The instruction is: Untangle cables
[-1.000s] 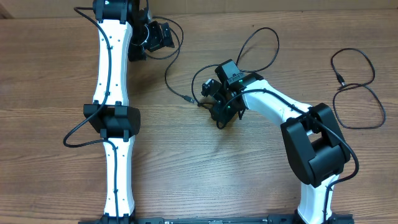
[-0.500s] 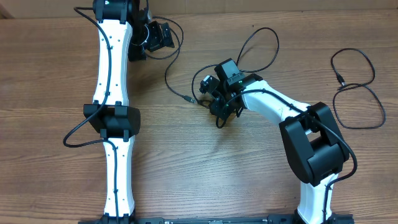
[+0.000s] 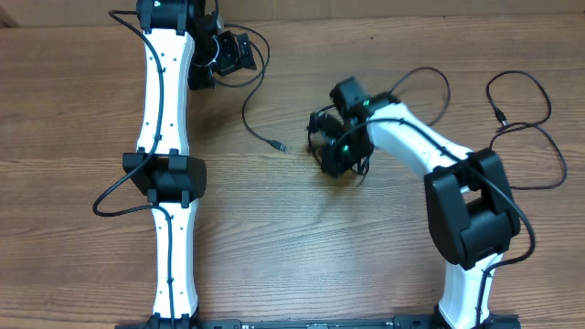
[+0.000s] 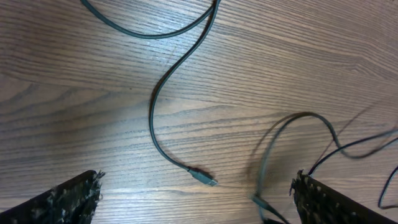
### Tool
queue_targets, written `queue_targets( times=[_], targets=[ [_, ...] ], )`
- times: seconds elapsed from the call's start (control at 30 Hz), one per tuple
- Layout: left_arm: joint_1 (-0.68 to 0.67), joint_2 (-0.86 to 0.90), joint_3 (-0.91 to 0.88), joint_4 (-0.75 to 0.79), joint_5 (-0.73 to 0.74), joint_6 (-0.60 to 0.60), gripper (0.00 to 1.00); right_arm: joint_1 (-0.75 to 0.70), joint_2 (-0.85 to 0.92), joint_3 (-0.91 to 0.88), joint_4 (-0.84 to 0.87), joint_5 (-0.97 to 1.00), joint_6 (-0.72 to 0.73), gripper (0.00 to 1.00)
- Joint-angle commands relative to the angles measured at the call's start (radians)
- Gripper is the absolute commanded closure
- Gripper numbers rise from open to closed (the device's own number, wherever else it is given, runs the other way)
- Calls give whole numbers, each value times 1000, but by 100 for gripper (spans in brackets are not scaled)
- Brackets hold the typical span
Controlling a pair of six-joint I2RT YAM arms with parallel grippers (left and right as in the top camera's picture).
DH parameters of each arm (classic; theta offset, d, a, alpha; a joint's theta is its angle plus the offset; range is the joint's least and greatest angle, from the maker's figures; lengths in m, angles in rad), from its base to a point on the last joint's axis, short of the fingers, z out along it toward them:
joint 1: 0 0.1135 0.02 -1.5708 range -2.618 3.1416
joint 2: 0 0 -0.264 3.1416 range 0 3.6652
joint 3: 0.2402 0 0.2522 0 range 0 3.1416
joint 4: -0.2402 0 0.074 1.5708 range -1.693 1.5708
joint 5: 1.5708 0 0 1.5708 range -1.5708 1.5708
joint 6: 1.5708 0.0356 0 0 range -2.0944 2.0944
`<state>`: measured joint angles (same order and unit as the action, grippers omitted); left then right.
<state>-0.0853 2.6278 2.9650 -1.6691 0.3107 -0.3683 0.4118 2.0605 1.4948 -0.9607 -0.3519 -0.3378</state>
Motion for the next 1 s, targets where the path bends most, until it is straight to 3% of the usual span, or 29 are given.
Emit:
queue_targets(
  times=[0.0, 0.43, 0.63, 0.97],
  targets=[
    [-2, 9, 21, 2, -7, -13, 1, -45, -118, 163, -50, -126, 56, 96],
    [-2, 9, 21, 2, -7, -13, 0, -222, -261, 464, -110, -123, 155, 96],
    [-2, 9, 21, 2, -7, -13, 1, -314, -263, 458, -128, -114, 248, 96],
    [-2, 9, 21, 2, -7, -13, 1, -267, -226, 362, -104, -113, 292, 96]
  ],
)
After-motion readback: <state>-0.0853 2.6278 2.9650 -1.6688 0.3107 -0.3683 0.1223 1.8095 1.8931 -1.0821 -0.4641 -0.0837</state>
